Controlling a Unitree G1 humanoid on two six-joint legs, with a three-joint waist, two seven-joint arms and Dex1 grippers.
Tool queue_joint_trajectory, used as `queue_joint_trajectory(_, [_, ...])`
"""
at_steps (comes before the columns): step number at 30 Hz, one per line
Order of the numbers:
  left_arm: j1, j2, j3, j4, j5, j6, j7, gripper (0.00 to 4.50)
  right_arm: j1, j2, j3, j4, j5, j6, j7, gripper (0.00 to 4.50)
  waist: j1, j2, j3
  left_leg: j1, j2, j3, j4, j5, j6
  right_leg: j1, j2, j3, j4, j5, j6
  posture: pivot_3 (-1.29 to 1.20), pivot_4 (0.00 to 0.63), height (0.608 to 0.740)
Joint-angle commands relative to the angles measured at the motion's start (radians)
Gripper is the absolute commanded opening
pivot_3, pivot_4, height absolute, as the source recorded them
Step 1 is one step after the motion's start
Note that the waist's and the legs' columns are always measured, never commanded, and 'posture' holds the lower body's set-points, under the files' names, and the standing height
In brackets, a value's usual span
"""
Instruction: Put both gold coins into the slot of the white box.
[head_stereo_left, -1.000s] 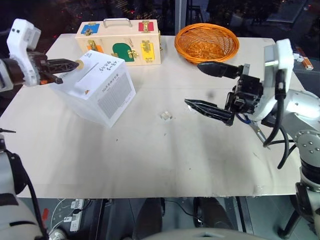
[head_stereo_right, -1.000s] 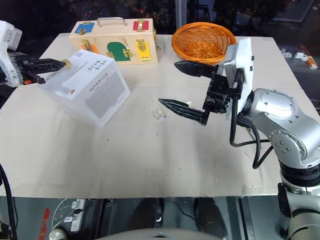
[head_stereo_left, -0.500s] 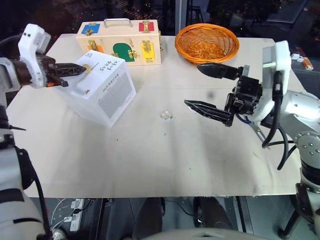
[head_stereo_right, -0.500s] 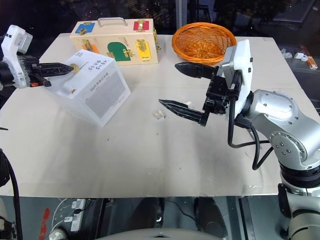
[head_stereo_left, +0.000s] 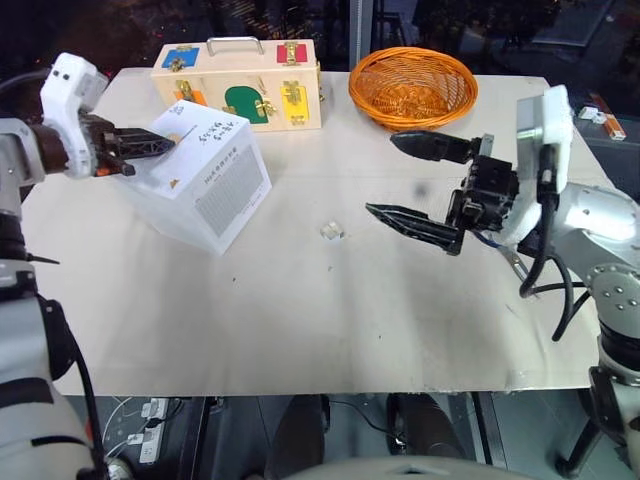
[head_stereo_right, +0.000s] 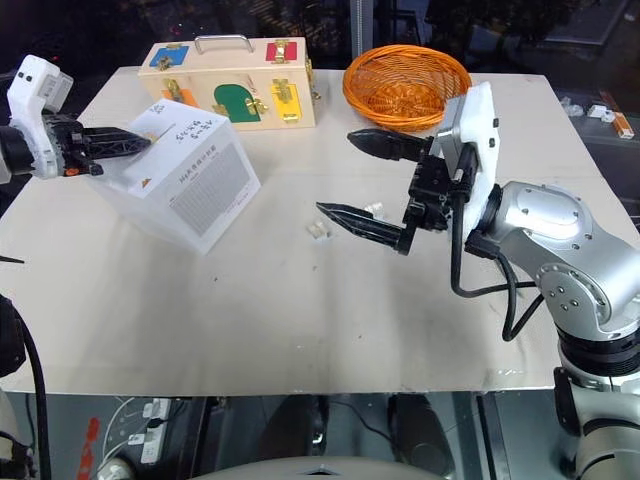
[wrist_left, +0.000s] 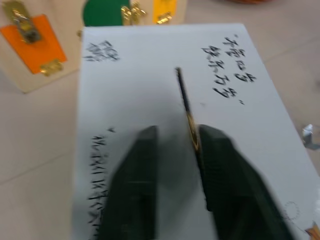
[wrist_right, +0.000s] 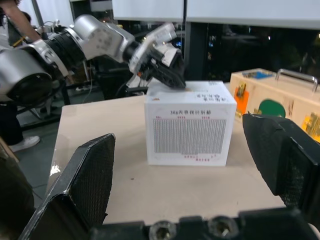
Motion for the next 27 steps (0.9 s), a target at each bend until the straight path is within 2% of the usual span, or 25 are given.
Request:
queue_joint_trajectory(1, [-0.045, 0.029, 0.113, -0.109, -0.083, 0.022, -0.020, 3.09, 0.002, 0.031, 0.067, -0.006, -0.080, 0.037, -0.083, 4.50, 0.000, 0.000, 0.000, 0.000, 0.000, 0.000, 0.000, 0.000, 0.000, 0.000, 0.000, 0.000, 0.000, 0.000, 0.000, 0.00, 0.150, 0.726])
queue_joint_trajectory(3, [0.003, 0.034, 0.154, -0.249, -0.162, 0.093, -0.060, 4.08, 0.000, 0.071, 0.123, 0.033, -0.138, 0.073, -0.144, 4.50, -0.001, -0.001, 0.000, -0.002, 0.000, -0.001, 0.001, 0.000, 0.000, -0.001, 0.000, -0.001, 0.000, 0.000, 0.000, 0.00, 0.150, 0.726])
queue_joint_trajectory(6, [0.145, -0.040, 0.294, -0.559, -0.341, 0.212, -0.031, 4.08, -0.028, 0.089, 0.281, 0.114, -0.342, 0.113, -0.243, 4.50, -0.003, 0.001, 0.000, -0.002, 0.000, 0.000, 0.001, 0.000, 0.000, -0.001, -0.001, 0.000, 0.000, 0.000, 0.000, 0.00, 0.150, 0.726])
queue_joint_trajectory(9, [0.295, -0.109, 0.361, -0.789, -0.440, 0.311, 0.055, 4.08, -0.041, 0.187, 0.311, 0.220, -0.373, 0.132, -0.274, 4.50, -0.001, 0.001, 0.000, -0.001, 0.000, 0.000, 0.001, 0.000, 0.000, 0.000, -0.002, 0.000, 0.001, 0.000, 0.000, 0.00, 0.150, 0.726])
queue_joint_trajectory(12, [0.432, -0.191, 0.422, -0.937, -0.542, 0.371, 0.129, 4.08, -0.054, 0.287, 0.345, 0.334, -0.424, 0.107, -0.281, 4.50, -0.013, 0.000, 0.000, 0.000, 0.000, 0.000, 0.001, 0.000, 0.000, 0.000, -0.001, 0.001, 0.003, 0.000, 0.000, 0.00, 0.150, 0.726])
queue_joint_trajectory(13, [0.484, -0.202, 0.426, -0.988, -0.556, 0.377, 0.147, 4.16, -0.059, 0.309, 0.357, 0.363, -0.449, 0.095, -0.281, 3.96, -0.019, 0.000, 0.000, 0.000, 0.000, 0.000, 0.001, 0.000, 0.000, -0.001, 0.000, 0.001, 0.003, 0.000, 0.000, 0.00, 0.150, 0.726])
queue_joint_trajectory(14, [0.538, -0.216, 0.429, -1.043, -0.569, 0.381, 0.170, 4.16, -0.062, 0.331, 0.367, 0.391, -0.470, 0.086, -0.283, 3.65, -0.024, 0.000, 0.000, 0.000, 0.000, 0.000, 0.001, 0.000, 0.000, -0.001, -0.001, 0.001, 0.003, 0.000, 0.000, 0.00, 0.150, 0.726])
queue_joint_trajectory(16, [0.651, -0.240, 0.447, -1.136, -0.592, 0.373, 0.200, 4.16, -0.069, 0.357, 0.400, 0.434, -0.524, 0.053, -0.278, 2.73, -0.027, 0.000, 0.000, 0.001, 0.000, -0.001, 0.001, 0.000, 0.000, -0.001, -0.001, 0.002, 0.004, 0.000, 0.000, 0.00, 0.150, 0.726])
queue_joint_trajectory(20, [0.832, -0.248, 0.482, -1.218, -0.568, 0.276, 0.201, 4.16, -0.075, 0.411, 0.406, 0.506, -0.578, 0.026, -0.273, 2.73, -0.025, 0.000, 0.000, 0.004, 0.000, -0.001, 0.000, 0.000, 0.000, 0.000, -0.001, 0.005, 0.004, 0.000, 0.000, 0.00, 0.150, 0.726])
queue_joint_trajectory(24, [0.950, -0.238, 0.513, -1.235, -0.571, 0.218, 0.183, 4.16, -0.074, 0.448, 0.407, 0.545, -0.615, 0.006, -0.256, 1.25, -0.020, 0.000, -0.001, 0.005, 0.000, 0.000, 0.000, 0.000, 0.000, 0.000, -0.001, 0.004, 0.007, 0.000, 0.000, 0.00, 0.150, 0.726])
queue_joint_trajectory(27, [1.004, -0.230, 0.521, -1.232, -0.567, 0.187, 0.179, 4.16, -0.071, 0.465, 0.405, 0.559, -0.635, -0.002, -0.243, 1.25, -0.020, 0.000, 0.000, 0.006, 0.000, -0.001, 0.000, 0.000, 0.000, 0.000, -0.001, 0.004, 0.007, 0.000, 0.000, 0.00, 0.150, 0.726])
